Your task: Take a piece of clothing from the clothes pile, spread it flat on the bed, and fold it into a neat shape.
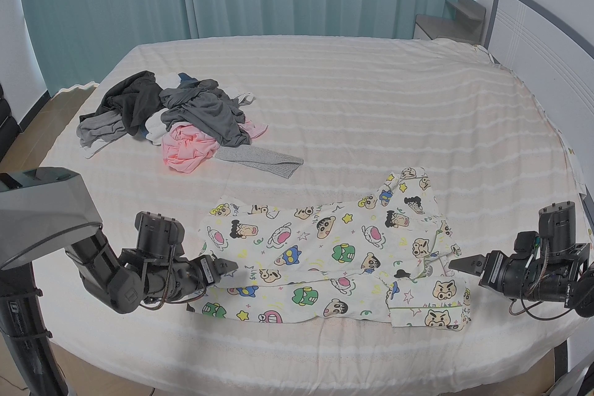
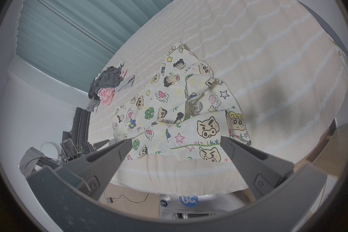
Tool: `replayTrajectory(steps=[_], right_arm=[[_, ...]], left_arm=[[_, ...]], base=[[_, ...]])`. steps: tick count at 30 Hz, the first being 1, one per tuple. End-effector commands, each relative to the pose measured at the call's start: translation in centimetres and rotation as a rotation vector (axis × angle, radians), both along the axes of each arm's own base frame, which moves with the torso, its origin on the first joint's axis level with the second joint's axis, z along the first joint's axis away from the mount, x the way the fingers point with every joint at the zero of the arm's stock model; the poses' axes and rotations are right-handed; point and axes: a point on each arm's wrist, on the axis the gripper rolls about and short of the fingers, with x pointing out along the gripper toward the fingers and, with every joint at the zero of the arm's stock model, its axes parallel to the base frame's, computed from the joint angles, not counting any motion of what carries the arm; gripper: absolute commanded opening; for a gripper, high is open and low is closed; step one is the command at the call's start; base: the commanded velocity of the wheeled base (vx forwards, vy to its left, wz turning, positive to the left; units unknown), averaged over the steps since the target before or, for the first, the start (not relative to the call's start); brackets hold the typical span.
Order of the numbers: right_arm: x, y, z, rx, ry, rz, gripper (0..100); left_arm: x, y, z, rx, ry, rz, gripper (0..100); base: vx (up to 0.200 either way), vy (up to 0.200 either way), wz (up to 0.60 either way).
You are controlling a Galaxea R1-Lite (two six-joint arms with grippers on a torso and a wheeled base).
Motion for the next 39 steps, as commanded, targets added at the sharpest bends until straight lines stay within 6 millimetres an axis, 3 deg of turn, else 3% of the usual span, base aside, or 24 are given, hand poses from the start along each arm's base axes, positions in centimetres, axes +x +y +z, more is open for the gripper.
replayTrajectory(steps=[1, 11, 18, 24, 30, 34, 39], right_arm=[[-0.1, 0.0, -0.2, -0.001, 0.002, 0.000, 100], [0.0, 0.0, -0.1, 0.001, -0.008, 0.003, 100], [-0.1, 0.0, -0.3, 0.001, 0.000, 0.000, 100], [-0.1, 0.0, -0.3, -0.001, 0.001, -0.001, 100], [-0.2, 0.0, -0.3, 0.000, 0.003, -0.002, 100], [-0.3, 0.0, -0.4, 0.001, 0.006, -0.001, 100], [-0.3, 0.0, -0.4, 0.003, 0.009, -0.002, 100]], left_arm=[[1.1, -2.0, 2.1, -0.066, -0.038, -0.006, 100], [-0.2, -2.9, 2.5, -0.041, 0.025, -0.040, 100], [0.0, -2.8, 3.3, 0.045, -0.043, 0.079, 100], [-0.6, -2.7, 4.3, 0.037, -0.063, 0.079, 100], [-1.7, -4.3, 5.7, -0.022, -0.066, 0.015, 100], [-1.9, -5.8, 5.3, -0.076, -0.023, -0.026, 100], [-0.5, -7.0, 2.3, -0.059, 0.043, -0.007, 100]], base=[[0.000, 0.000, 0.00], [0.000, 0.000, 0.00], [0.000, 0.000, 0.00], [0.000, 0.000, 0.00], [0.000, 0.000, 0.00], [0.000, 0.000, 0.00], [0.000, 0.000, 0.00]])
